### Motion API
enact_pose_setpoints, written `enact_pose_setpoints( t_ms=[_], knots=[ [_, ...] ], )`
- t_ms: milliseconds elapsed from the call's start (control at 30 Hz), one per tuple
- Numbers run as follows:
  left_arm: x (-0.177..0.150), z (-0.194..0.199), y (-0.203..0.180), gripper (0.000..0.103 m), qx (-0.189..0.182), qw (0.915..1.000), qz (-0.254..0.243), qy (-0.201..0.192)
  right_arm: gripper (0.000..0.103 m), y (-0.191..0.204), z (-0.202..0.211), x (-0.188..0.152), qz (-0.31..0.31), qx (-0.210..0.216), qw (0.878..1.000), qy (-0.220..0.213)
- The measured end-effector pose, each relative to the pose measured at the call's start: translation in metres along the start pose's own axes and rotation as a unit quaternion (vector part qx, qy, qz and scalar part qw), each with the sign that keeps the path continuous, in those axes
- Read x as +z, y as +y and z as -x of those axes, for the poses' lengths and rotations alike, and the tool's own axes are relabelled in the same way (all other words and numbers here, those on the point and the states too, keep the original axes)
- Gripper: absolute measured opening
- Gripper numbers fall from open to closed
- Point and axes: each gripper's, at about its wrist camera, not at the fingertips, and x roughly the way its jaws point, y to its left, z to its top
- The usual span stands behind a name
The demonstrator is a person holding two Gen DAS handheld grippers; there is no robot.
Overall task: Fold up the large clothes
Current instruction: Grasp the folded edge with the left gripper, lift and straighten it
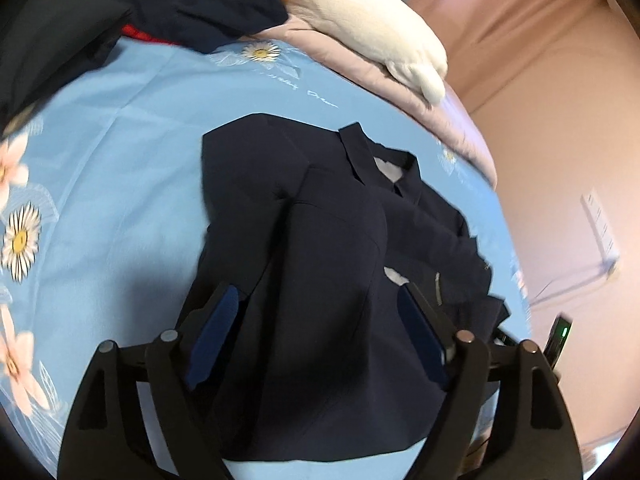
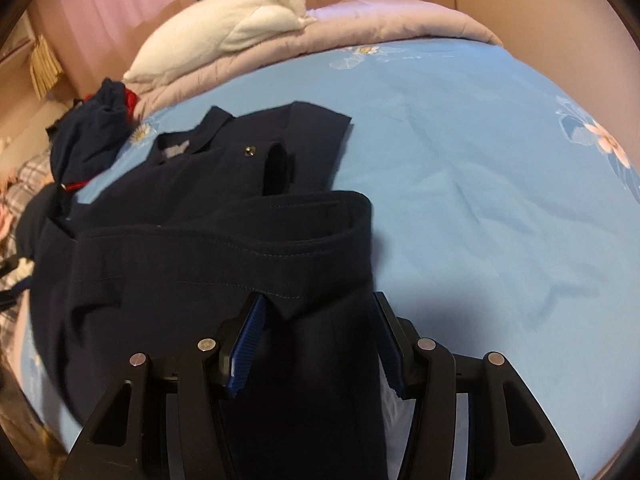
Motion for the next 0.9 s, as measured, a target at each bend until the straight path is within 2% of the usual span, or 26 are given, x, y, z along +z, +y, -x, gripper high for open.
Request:
enact_pose_setpoints(
  t_ms=[167, 267, 333, 400, 433, 500, 533, 600, 667, 700, 733, 767, 867, 900],
  knots=[
    [0.006, -0.030, -0.004, 0.082, 0.003, 0.9996, -0.025, 0.017, 0.053, -0.006, -0.016, 0.011, -0.014, 0.011, 1.000, 0.003],
    [0.007, -0.049, 0.001, 0.082, -0.004, 0.9991, -0.023, 0.035, 0.051, -0.017, -0.017, 0.012, -0.054, 0.040, 0.998, -0.002],
    [0.008, -0.056, 0.001, 0.081, 0.003, 0.9992, -0.030, 0.027, 0.034, -0.020, -0.014, 0.011, -0.068, 0.049, 0.996, -0.012],
    [0.010, -0.060, 0.001, 0.078, 0.000, 0.9992, -0.036, 0.020, 0.028, -0.024, -0.014, 0.008, -0.074, 0.054, 0.996, -0.012],
    [0.011, -0.062, 0.002, 0.074, -0.004, 0.9993, -0.031, 0.022, 0.025, -0.024, -0.015, 0.008, -0.075, 0.058, 0.995, -0.012],
    [0.012, -0.066, 0.005, 0.051, -0.007, 0.9992, -0.016, 0.035, 0.025, -0.023, -0.018, 0.006, -0.066, 0.054, 0.996, -0.005],
    [0.013, -0.067, 0.008, 0.047, -0.006, 0.9992, -0.010, 0.039, 0.025, -0.023, -0.016, 0.006, -0.062, 0.051, 0.997, -0.005],
    [0.012, -0.065, 0.008, 0.032, -0.012, 0.9990, -0.015, 0.040, 0.027, -0.024, -0.012, 0.008, -0.056, 0.040, 0.998, -0.008],
    [0.010, -0.064, 0.005, 0.023, -0.016, 0.9987, -0.025, 0.042, 0.040, -0.025, -0.010, 0.011, -0.051, 0.030, 0.998, -0.014],
    [0.010, -0.064, 0.004, 0.018, -0.016, 0.9985, -0.028, 0.043, 0.049, -0.027, -0.012, 0.013, -0.054, 0.026, 0.998, -0.013],
    [0.009, -0.064, 0.001, 0.015, -0.016, 0.9985, -0.033, 0.042, 0.051, -0.029, -0.018, 0.014, -0.059, 0.025, 0.998, -0.007],
    [0.009, -0.064, 0.000, 0.010, -0.016, 0.9985, -0.034, 0.038, 0.051, -0.032, -0.024, 0.014, -0.068, 0.035, 0.997, 0.006],
    [0.004, -0.055, -0.011, 0.006, -0.003, 0.9988, -0.046, 0.017, 0.050, -0.036, -0.032, 0.014, -0.086, 0.060, 0.994, 0.009],
    [0.003, -0.051, -0.013, 0.006, -0.002, 0.9988, -0.048, 0.009, 0.041, -0.036, -0.031, 0.014, -0.089, 0.070, 0.994, 0.008]
  ],
)
